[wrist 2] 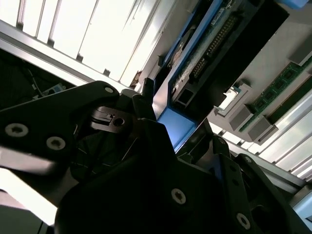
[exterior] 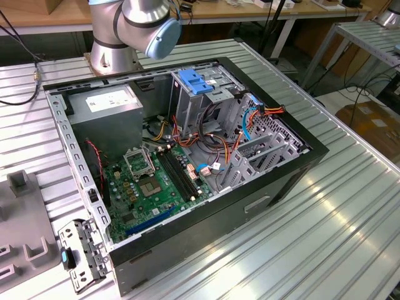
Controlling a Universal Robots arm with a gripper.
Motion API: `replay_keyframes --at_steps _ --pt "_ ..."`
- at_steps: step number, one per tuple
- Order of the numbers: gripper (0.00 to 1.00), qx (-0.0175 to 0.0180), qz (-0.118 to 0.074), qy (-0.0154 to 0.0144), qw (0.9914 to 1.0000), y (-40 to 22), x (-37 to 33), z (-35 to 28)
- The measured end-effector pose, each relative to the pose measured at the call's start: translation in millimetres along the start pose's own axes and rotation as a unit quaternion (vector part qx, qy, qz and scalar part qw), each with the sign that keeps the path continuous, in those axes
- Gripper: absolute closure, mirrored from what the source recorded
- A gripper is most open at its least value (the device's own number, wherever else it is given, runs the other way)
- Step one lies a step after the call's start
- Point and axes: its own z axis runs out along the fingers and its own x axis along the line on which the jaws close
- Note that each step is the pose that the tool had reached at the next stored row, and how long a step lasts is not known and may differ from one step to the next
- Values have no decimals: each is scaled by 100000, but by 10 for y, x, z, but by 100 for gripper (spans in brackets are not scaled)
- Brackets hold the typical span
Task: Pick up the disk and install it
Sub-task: 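Pick up the disk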
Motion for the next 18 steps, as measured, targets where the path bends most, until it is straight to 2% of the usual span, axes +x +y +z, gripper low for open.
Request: replay_keyframes --at_steps 9,10,11,16,18 --pt "49 -1 4 11 100000 0 0 4" --pt "50 3 4 9 100000 0 -1 5" --pt "57 1 6 10 100000 0 -1 5" --pt "57 -1 5 15 100000 0 0 6" --pt "63 -1 5 13 100000 0 -1 6"
